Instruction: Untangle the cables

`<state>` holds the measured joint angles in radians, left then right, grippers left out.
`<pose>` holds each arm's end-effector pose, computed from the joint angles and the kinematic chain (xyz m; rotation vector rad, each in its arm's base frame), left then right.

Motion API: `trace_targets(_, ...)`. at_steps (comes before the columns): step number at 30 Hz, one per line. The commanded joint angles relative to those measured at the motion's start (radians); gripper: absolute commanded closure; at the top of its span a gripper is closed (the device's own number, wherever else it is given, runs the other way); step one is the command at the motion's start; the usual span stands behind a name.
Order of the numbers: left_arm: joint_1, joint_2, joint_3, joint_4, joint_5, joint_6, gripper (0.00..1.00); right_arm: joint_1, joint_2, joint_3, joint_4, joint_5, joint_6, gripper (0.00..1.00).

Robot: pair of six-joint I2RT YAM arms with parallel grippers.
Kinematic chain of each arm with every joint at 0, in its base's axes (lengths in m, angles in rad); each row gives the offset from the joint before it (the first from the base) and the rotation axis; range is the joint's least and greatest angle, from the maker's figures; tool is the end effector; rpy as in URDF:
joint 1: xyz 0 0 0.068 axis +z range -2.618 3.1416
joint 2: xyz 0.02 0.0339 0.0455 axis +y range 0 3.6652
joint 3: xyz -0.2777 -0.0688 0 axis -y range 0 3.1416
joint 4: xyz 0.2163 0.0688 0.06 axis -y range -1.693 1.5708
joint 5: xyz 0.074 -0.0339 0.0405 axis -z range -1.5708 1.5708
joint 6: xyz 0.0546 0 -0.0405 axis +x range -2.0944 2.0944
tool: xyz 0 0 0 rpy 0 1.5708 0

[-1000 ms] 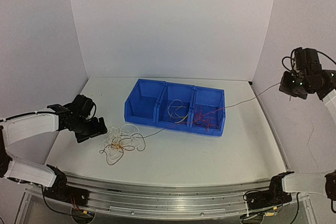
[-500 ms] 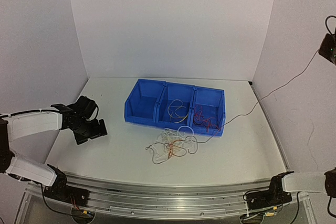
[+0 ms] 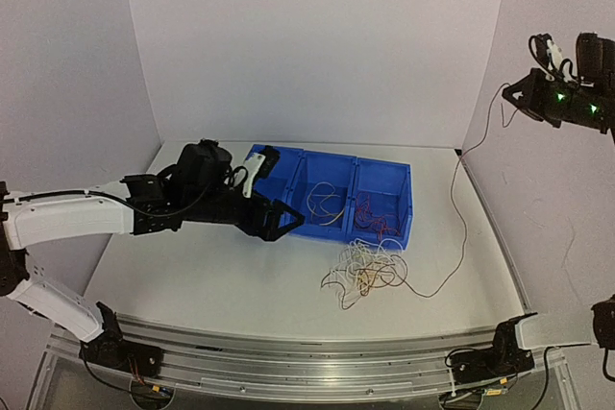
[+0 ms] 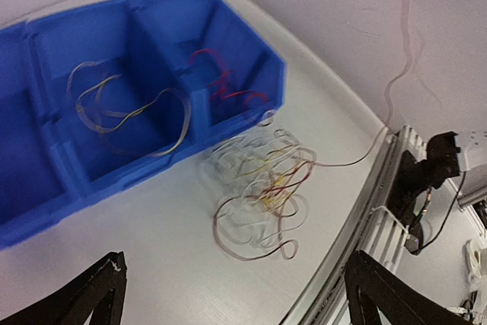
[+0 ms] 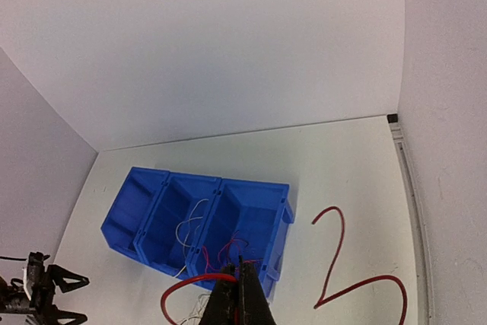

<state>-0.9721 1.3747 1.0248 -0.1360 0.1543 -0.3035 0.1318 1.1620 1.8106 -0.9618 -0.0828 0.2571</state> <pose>0.1637 -0.2549 0.3083 0.8136 2.0320 -0.9205 0.1659 0.0265 0.5072 0.0617 1.8964 0.3436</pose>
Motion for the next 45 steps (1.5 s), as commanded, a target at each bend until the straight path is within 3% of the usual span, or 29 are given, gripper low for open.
trace_targets(1,-0.141,0.246,0.17,0.047,-0.095,0.151,0.01,0.002,-0.033,0.016,0.016,-0.081,0.064,1.0)
trace_targets(7,-0.332,0.604,0.511,-0.145,-0.521,0.145,0.0,0.002,-0.043,-0.006,0.015,-0.06,0.066,1.0)
trace_targets(14,-0.346,0.865,0.731,-0.279,-0.505,-0.02,0.0,0.001,-0.063,-0.046,0.015,-0.048,0.065,1.0)
trace_targets(18,-0.345,0.999,0.876,-0.456,-0.708,-0.172,0.01,0.001,-0.071,-0.056,0.015,-0.049,0.068,1.0)
trace_targets(20,-0.345,1.047,0.931,-0.519,-0.748,-0.208,0.06,0.002,-0.076,-0.058,0.016,-0.041,0.07,1.0)
trace_targets(26,-0.33,1.087,0.884,-0.548,-0.758,-0.273,0.34,0.002,-0.086,-0.062,0.014,0.076,0.061,1.0)
trace_targets(29,-0.279,1.039,0.808,-0.626,-0.775,-0.396,0.63,0.001,-0.092,-0.075,0.012,0.264,0.053,1.0)
trace_targets(31,-0.235,0.953,0.682,-0.635,-0.79,-0.46,0.82,0.002,-0.094,-0.099,0.012,0.404,0.036,1.0)
trace_targets(33,-0.202,0.852,0.546,-0.624,-0.806,-0.51,0.96,0.002,-0.093,-0.128,0.007,0.449,0.0,1.0)
trace_targets(36,-0.177,0.694,0.373,-0.578,-0.794,-0.513,1.0,0.001,-0.122,-0.233,-0.01,0.339,0.017,1.0)
trace_targets(40,-0.177,0.497,0.263,-0.519,-0.766,-0.449,1.0,0.001,-0.223,-0.47,-0.012,0.178,0.143,1.0)
trace_targets(42,-0.177,0.411,0.228,-0.482,-0.74,-0.402,1.0,0.002,-0.275,-0.598,-0.013,0.15,0.18,0.87)
trace_targets(45,-0.176,0.276,0.201,-0.427,-0.716,-0.297,1.0,0.001,-0.337,-0.7,-0.022,0.158,0.168,0.51)
